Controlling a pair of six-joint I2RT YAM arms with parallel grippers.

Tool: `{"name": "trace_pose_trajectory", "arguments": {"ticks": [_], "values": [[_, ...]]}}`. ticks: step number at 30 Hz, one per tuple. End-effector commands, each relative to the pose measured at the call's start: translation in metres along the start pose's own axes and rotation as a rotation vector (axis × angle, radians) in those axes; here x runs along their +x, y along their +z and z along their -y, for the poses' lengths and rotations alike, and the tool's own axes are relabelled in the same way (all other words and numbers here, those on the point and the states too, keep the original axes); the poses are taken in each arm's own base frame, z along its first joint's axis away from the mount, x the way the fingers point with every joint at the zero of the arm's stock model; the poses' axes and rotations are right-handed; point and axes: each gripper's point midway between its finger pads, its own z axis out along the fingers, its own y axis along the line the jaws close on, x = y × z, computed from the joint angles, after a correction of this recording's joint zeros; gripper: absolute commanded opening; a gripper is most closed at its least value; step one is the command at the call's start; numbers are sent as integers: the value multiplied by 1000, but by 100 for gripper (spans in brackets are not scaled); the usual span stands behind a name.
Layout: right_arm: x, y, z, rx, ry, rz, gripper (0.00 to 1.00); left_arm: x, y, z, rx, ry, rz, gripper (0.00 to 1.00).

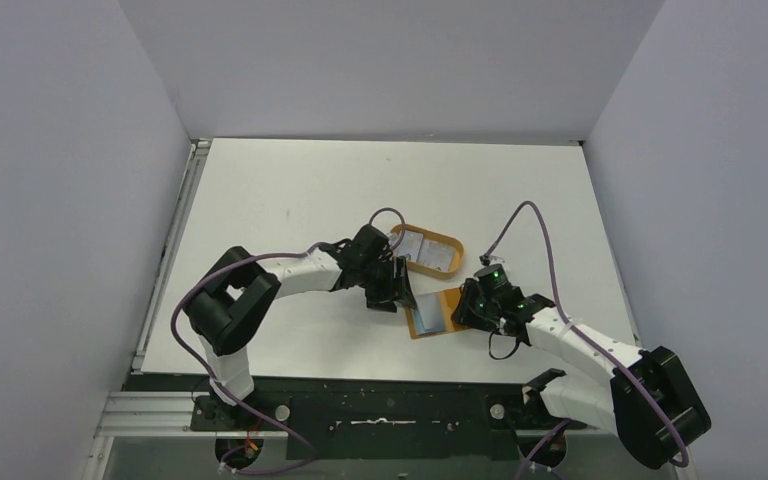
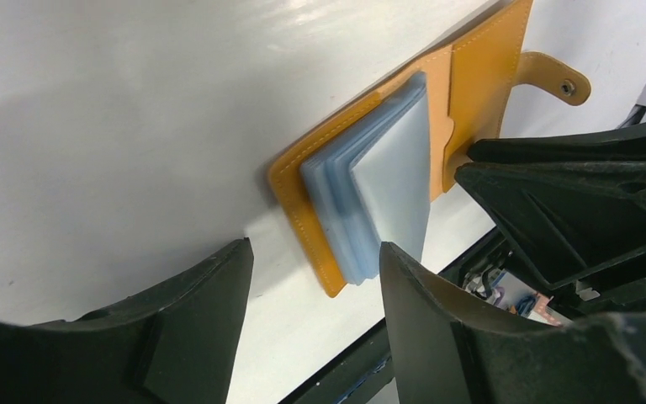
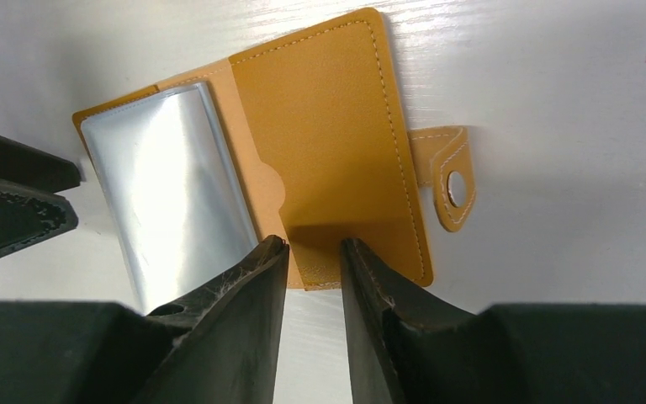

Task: Put the credit cards into the card holder
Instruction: Open the card holder at the center of the board.

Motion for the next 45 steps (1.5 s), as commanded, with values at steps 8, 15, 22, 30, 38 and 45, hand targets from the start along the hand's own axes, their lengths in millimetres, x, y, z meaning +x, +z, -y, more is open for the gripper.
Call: {"name": "trace_pose_trajectory", "arguments": {"ticks": [8,15,22,30,38,45], "values": [[-2,-6,0,-23,-41,35,50,-9,8,35,123,61,-9,36],[-13,-21,-28,-68,-238,84,71,-9,10,35,129,56,-9,29],[-16,-20,-44,-21,-379,101,93,-8,10,31,123,40,-3,25],[-14,-7,-58,-8,-461,88,99,-9,7,21,112,9,9,22],[-6,8,-64,18,-496,68,100,-9,5,11,105,-17,18,19],[-7,15,-45,123,-484,70,93,-11,3,6,104,-29,18,17]]}}
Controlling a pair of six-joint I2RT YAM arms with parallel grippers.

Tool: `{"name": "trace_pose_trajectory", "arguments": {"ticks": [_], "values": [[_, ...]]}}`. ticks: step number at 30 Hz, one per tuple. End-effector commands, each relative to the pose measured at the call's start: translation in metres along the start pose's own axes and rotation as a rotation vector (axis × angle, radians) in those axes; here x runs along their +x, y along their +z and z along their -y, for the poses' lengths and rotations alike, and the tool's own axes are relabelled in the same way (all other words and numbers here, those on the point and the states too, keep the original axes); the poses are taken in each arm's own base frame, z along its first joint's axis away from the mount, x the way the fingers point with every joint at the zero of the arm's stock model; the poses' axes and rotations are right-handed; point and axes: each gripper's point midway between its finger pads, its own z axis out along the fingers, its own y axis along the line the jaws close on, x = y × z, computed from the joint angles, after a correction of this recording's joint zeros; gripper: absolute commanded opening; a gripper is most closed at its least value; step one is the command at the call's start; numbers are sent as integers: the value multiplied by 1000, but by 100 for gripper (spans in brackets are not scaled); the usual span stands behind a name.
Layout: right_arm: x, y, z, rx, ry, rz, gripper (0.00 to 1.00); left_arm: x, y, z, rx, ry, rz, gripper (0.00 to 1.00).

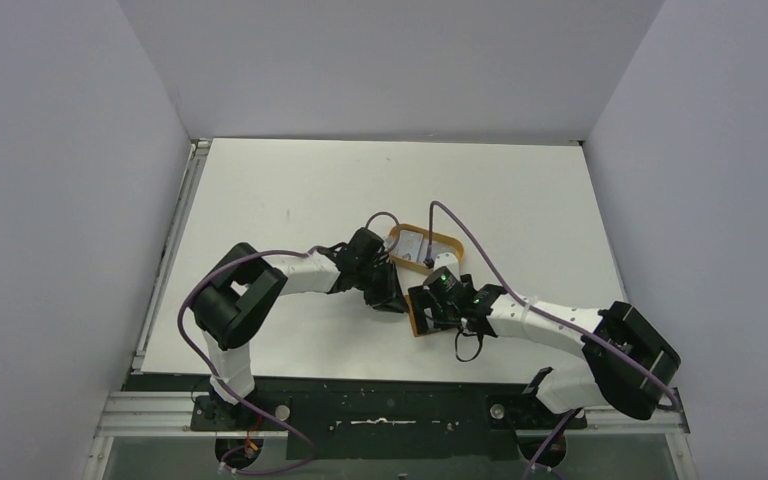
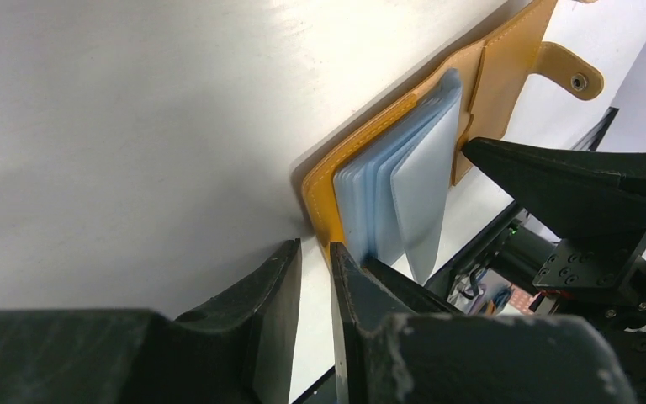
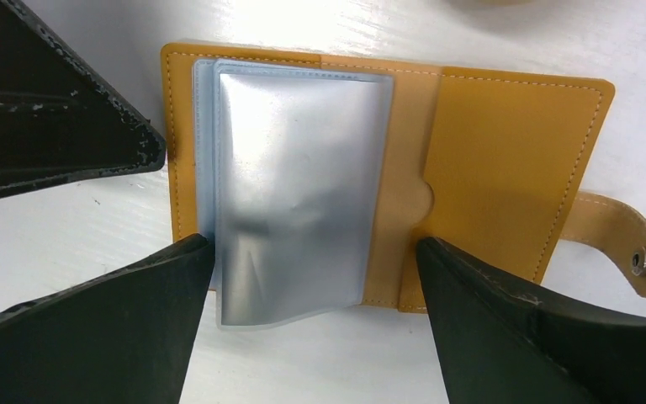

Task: Put the credit cards into the card holder
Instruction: Open the card holder at the center of the board.

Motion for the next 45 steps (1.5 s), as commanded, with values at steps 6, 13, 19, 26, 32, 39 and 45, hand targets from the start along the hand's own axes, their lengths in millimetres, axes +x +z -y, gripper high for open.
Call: {"name": "trace_pose_trajectory", "arguments": {"ticks": [6,13,19,26,32,39,45], "values": [[-4,3,18,94,40,40,66,-13,-10,11,49,19,43,15],[-2,-1,26,95,92,47,35,-15,-10,11,50,16,45,14],[-4,-7,32,90,147,69,15,-19,-14,13,53,19,55,13],[-6,-11,32,-24,284,105,0,-26,-25,18,72,26,88,15],[-20,-19,22,-166,360,176,0,-26,-30,23,92,29,98,28],[-29,-26,13,-237,381,217,0,-28,-35,37,144,69,122,48],[-27,-22,11,-246,392,210,0,-32,-48,57,195,95,157,48]]}}
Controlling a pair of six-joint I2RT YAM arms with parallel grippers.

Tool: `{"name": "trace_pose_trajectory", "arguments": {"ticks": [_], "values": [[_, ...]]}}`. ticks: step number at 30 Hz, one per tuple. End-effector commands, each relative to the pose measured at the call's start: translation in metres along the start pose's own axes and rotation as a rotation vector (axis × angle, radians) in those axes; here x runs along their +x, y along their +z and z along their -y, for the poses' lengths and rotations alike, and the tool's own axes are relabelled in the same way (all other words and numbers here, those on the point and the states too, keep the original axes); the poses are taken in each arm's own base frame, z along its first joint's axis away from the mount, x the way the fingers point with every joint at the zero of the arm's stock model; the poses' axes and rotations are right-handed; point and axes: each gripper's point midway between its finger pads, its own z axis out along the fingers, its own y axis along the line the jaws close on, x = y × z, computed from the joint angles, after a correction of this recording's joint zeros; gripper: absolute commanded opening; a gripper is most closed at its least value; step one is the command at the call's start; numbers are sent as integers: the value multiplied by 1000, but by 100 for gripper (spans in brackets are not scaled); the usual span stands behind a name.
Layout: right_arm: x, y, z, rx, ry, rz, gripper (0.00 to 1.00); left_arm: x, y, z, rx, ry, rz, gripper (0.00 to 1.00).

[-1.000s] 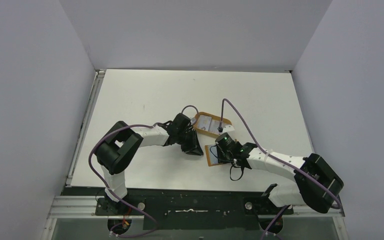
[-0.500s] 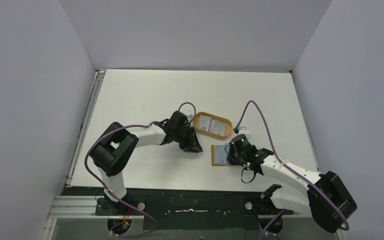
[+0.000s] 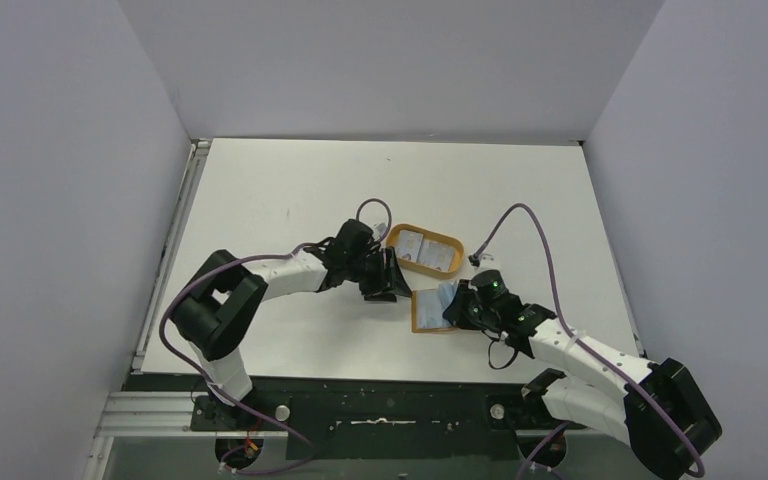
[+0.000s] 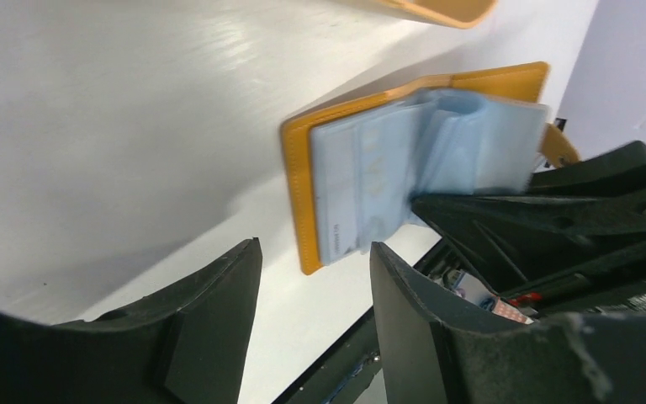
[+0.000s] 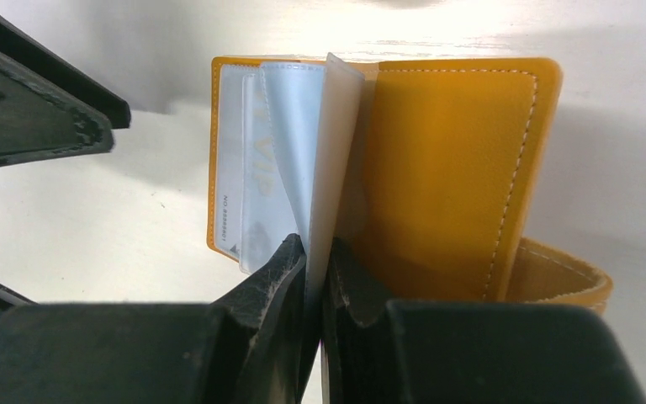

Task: Put the credit cards into the card holder
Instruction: Open the card holder at the center of the board.

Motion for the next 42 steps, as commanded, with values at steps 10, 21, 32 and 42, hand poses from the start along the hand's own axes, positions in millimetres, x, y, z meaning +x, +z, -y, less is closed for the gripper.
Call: {"name": "trace_pose_trajectory", "arguments": {"ticks": [10,21,32,42], "values": [[-12,7,-4,-45,46,61,0,-13,-5,90,229,128,27,42],[-9,9,-1,-40,50,49,0,-5,28,98,229,144,-41,26],[-8,6,2,-28,31,46,0,3,61,56,122,99,-94,13],[-18,-16,4,12,32,70,47,9,68,20,-31,88,-113,0]]}}
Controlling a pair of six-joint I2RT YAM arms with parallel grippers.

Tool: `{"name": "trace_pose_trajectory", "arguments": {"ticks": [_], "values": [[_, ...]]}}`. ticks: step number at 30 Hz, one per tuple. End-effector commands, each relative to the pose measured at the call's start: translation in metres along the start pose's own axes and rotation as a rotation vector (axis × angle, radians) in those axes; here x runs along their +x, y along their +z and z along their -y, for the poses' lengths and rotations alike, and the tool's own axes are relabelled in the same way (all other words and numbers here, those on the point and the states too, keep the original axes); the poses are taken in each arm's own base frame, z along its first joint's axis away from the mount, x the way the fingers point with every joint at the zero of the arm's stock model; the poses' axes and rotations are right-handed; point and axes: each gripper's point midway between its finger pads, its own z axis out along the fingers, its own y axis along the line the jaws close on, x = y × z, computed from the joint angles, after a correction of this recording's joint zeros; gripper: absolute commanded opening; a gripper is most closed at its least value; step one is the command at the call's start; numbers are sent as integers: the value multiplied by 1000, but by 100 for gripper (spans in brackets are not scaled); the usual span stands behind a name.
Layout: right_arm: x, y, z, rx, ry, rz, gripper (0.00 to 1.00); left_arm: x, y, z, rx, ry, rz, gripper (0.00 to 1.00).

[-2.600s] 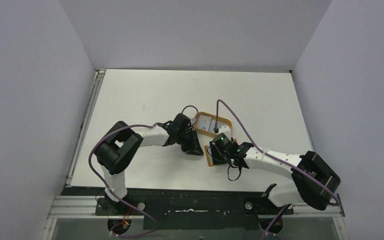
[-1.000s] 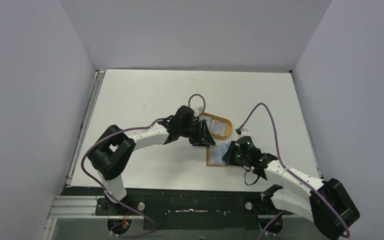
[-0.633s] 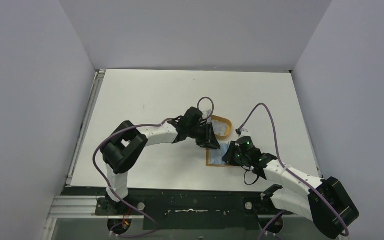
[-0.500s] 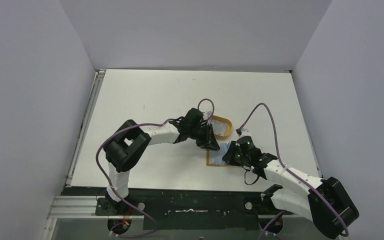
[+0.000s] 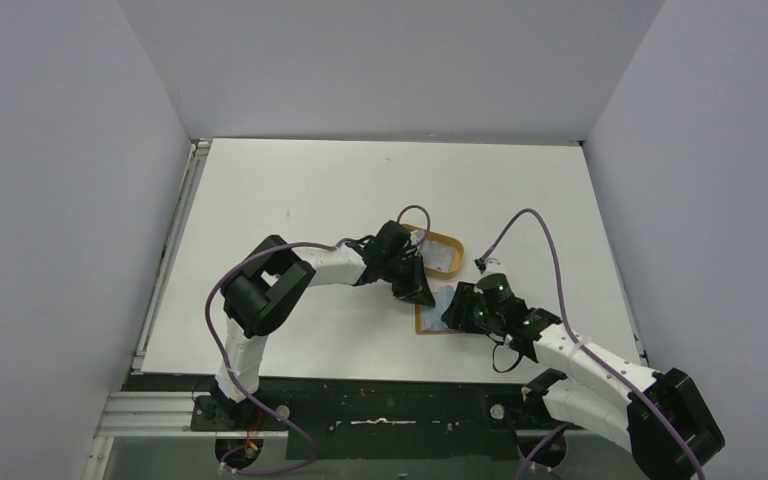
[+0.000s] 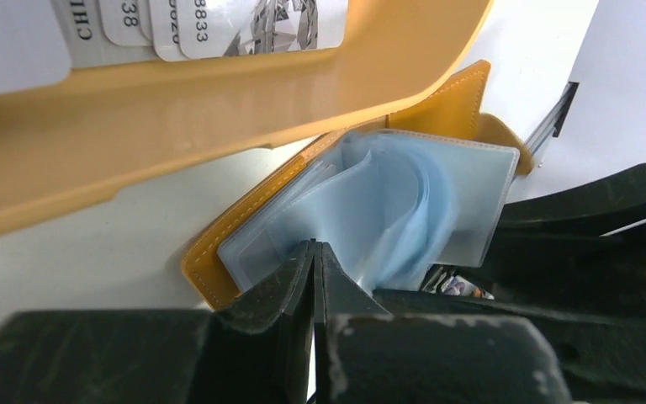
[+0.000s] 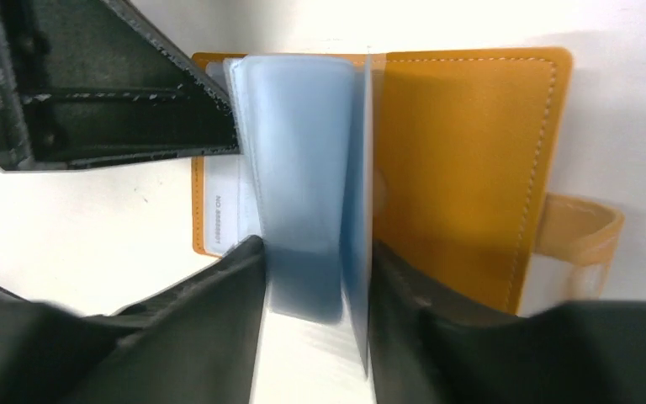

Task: Put the credit cards into the card holder
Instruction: Open the card holder at the center of the board.

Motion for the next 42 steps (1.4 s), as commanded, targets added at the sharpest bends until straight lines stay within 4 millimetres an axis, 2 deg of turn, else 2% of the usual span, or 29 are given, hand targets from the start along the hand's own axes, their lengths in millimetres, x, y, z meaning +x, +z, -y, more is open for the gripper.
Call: {"name": "trace_pose_trajectory", "arguments": {"ticks": [1,5,8,11,15,19,22,26,30,36,40,42], "values": [[-30,-24,-9,3,-13,100,51,-2,1,-21,-101,14,9,0],[-40,-48,-10,12,-45,141,58,-1,2,-27,-125,11,7,0],[-47,-63,-15,5,-85,151,59,0,3,-29,-133,11,3,0],[-49,-72,-30,-48,-144,133,56,-1,4,-28,-135,11,4,0],[-43,-70,-60,-136,-222,71,49,0,4,-29,-138,10,3,0],[-33,-54,-83,-144,-269,25,44,-1,2,-28,-138,10,7,0],[-31,-36,-73,-64,-216,10,35,-1,0,-27,-142,11,10,0],[-31,-18,-39,96,-150,16,29,-1,-3,-27,-138,15,9,0],[-26,-6,-10,155,-83,-14,26,-4,-9,-18,-107,29,13,0],[-14,2,3,178,-79,-71,22,-11,-22,4,-44,66,41,1],[-10,4,10,202,-68,-78,21,-14,-32,17,-10,81,51,13],[-11,4,7,187,-64,-76,21,-16,-37,25,10,91,56,25]]}}
